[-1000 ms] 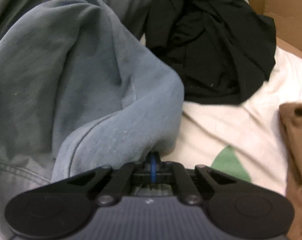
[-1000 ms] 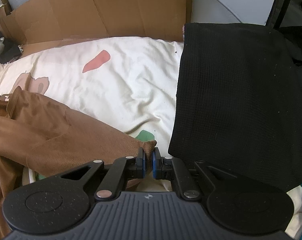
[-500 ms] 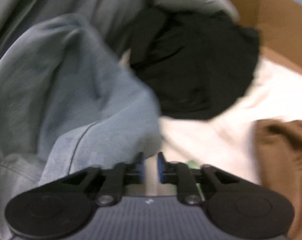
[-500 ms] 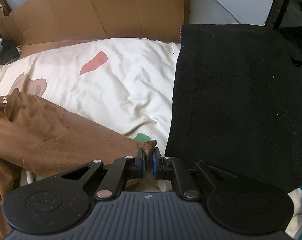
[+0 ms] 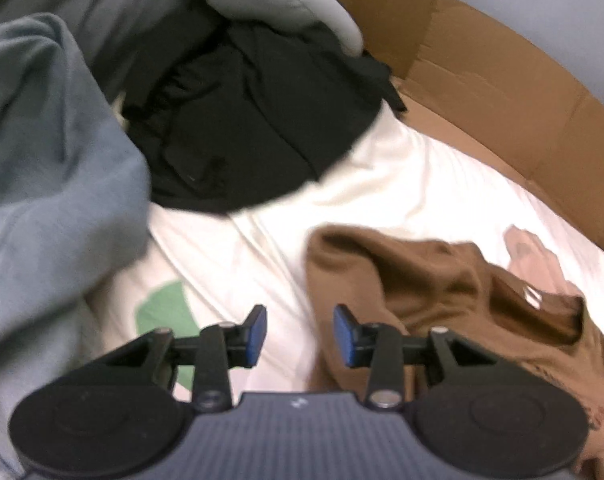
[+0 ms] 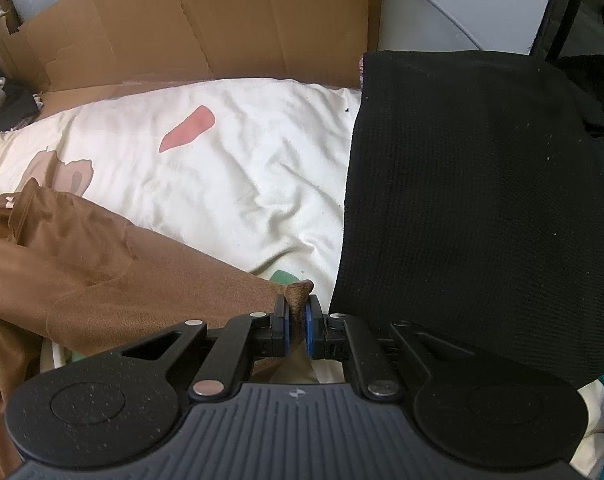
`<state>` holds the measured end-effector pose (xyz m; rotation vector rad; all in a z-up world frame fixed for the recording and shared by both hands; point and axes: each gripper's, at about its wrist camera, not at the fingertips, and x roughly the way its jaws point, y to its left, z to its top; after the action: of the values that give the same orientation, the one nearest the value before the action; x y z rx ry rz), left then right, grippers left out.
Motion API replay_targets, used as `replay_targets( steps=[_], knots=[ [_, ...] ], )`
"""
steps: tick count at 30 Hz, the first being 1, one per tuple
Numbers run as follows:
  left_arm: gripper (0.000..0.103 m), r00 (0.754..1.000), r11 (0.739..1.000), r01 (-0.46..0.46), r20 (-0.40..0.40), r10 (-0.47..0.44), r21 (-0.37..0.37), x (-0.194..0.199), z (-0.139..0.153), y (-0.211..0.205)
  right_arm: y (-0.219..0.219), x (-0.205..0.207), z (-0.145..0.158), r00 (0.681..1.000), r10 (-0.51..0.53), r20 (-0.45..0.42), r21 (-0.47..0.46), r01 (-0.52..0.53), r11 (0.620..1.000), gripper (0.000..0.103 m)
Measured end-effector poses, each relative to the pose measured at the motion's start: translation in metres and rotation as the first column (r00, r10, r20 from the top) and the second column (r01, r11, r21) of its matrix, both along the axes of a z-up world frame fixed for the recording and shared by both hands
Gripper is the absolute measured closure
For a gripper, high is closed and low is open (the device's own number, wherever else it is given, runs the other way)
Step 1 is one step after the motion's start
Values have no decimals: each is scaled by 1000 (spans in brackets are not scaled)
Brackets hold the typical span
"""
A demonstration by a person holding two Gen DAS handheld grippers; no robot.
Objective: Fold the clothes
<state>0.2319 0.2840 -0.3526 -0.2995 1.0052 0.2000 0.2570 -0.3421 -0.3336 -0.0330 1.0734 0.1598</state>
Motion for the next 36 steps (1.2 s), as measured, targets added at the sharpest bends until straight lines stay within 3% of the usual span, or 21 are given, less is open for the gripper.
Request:
replay_targets(
  steps=[3, 5, 8, 10, 12, 15, 20, 25, 31, 36],
  knots=[
    [42, 1000, 997, 3, 7, -3, -76, -2, -7, -9, 0, 0, 1, 1000, -1, 8, 0, 1, 1000, 97],
    [38, 1000, 993, 16, -3, -16, -120, -1, -17, -15, 0, 1, 2, 1000, 6, 12, -3, -6, 1000, 97],
    [38, 999, 993, 30, -38, -35, -116, 2, -33, -22, 1, 3, 2, 1000, 12, 18, -9, -12, 1000, 97],
    [56, 998, 991, 26, -46, -32, -133, 3, -38, -22, 1, 6, 4, 999, 15, 30, -13, -14, 1000, 97],
    [89, 999, 988, 32, -38, -38, -154, 3, -37, -21, 1, 8, 8, 999, 22, 48, -20, -21, 1000, 98],
    [92, 995, 992, 90, -37, -94, -89, 0, -24, -21, 3, 10, 15, 996, 38, 85, -41, -34, 999, 98],
    [96, 993, 994, 107, -42, -107, -14, -5, 4, 3, 1, 14, 29, 991, 38, 128, -64, -30, 998, 99],
    [100, 986, 983, 155, -79, -147, 102, -8, 26, 25, 0, 17, 32, 990, 29, 137, -90, -17, 996, 99],
    [100, 993, 988, 79, -94, -66, 134, -16, 36, 62, -7, 16, 30, 992, -12, 124, -88, 23, 996, 99],
    [100, 988, 982, 104, -126, -84, 160, -25, 34, 67, -6, 15, 22, 995, -16, 102, -124, 29, 992, 99]
  ],
)
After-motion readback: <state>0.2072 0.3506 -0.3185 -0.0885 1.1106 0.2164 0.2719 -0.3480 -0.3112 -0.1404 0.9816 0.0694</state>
